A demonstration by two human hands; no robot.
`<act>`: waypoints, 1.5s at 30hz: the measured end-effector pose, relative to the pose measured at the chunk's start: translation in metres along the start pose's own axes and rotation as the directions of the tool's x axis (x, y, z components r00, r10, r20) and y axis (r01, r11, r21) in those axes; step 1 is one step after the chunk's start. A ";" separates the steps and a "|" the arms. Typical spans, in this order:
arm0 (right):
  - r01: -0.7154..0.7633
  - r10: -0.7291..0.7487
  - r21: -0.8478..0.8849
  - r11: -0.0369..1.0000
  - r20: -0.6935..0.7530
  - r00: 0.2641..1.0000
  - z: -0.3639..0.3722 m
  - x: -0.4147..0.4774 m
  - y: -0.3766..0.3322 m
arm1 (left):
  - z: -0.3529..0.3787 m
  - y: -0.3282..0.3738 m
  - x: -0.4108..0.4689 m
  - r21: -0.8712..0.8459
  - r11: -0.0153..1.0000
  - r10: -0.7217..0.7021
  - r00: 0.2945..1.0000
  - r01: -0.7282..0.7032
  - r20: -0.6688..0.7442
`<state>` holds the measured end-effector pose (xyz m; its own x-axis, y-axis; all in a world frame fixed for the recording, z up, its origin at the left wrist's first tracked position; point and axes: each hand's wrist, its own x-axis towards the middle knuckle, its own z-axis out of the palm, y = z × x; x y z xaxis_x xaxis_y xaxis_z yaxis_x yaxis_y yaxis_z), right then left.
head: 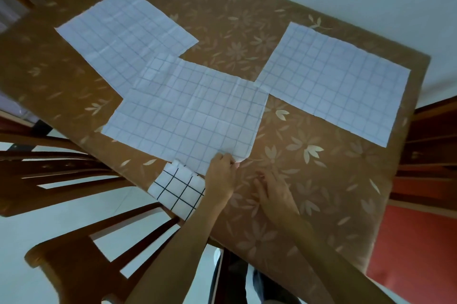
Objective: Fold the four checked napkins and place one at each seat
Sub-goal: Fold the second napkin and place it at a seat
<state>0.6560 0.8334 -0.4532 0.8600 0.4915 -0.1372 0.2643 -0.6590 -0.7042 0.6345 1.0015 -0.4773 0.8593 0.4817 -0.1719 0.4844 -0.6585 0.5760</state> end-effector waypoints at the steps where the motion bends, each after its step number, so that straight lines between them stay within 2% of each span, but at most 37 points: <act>1: 0.000 0.000 0.039 0.999 0.002 1.000 -0.004 0.001 -0.002 | -0.002 0.008 -0.001 -0.125 0.992 -0.015 1.000 0.015 0.003; 4: -0.061 0.048 0.180 0.982 0.075 0.996 -0.023 0.006 -0.015 | -0.015 0.043 -0.004 -0.399 0.913 -0.077 0.996 0.088 0.045; 7: -0.187 0.167 0.314 0.931 0.091 0.982 -0.046 0.018 -0.029 | -0.030 0.081 0.000 -0.604 0.770 -0.141 0.978 0.206 0.153; 9: -0.210 0.220 0.321 0.923 0.005 0.975 -0.063 0.026 -0.034 | -0.045 0.103 0.003 -0.684 0.686 -0.138 0.967 0.248 0.212; 12: -0.119 0.155 0.222 0.968 -0.150 0.976 -0.093 0.032 -0.033 | -0.067 0.129 0.004 -0.726 0.659 -0.020 0.970 0.195 0.242; 17: 0.043 0.051 0.275 0.961 -0.325 0.944 -0.162 0.033 -0.039 | -0.092 0.163 0.016 -0.520 0.846 0.145 0.989 -0.116 0.015; 21: 0.062 0.078 0.341 0.938 -0.382 0.921 -0.220 0.037 -0.043 | -0.110 0.193 0.028 -0.367 0.884 0.290 0.955 -0.290 -0.055; 23: 0.100 0.061 0.322 0.941 -0.453 0.889 -0.247 0.036 -0.045 | -0.114 0.196 0.028 -0.303 0.918 0.244 0.966 -0.257 -0.081; 26: 0.118 0.077 0.334 0.935 -0.516 0.853 -0.275 0.035 -0.042 | -0.116 0.175 0.017 -0.188 0.980 0.052 0.997 -0.062 -0.056; 29: 0.152 0.053 0.345 0.926 -0.518 0.853 -0.291 0.036 -0.042 | -0.120 0.154 0.010 -0.170 0.984 0.056 0.998 -0.059 -0.024; 32: 0.217 -0.038 0.297 0.930 -0.508 0.860 -0.305 0.036 -0.050 | -0.130 0.156 0.022 -0.281 0.953 0.095 0.993 -0.111 -0.072; 35: 0.276 -0.119 0.247 0.929 -0.507 0.854 -0.325 0.035 -0.062 | -0.153 0.191 0.025 -0.249 0.938 0.200 0.964 -0.240 -0.177; 38: 0.352 -0.200 0.206 0.913 -0.525 0.827 -0.352 0.029 -0.074 | -0.179 0.235 0.035 -0.343 0.867 0.291 0.926 -0.362 -0.243; 41: 0.400 -0.236 0.190 0.897 -0.560 0.794 -0.384 0.021 -0.082 | -0.205 0.280 0.058 -0.173 0.868 0.415 0.871 -0.465 -0.263; 45: 0.435 -0.264 0.143 0.889 -0.616 0.742 -0.428 0.006 -0.084 | -0.229 0.327 0.085 -0.043 0.835 0.524 0.816 -0.549 -0.243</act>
<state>0.8260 0.6482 -0.0964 0.8374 0.1877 0.5134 0.5466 -0.2907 -0.7853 0.8283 0.9594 -0.1201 0.9153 0.1887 0.3557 -0.0740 -0.7894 0.6094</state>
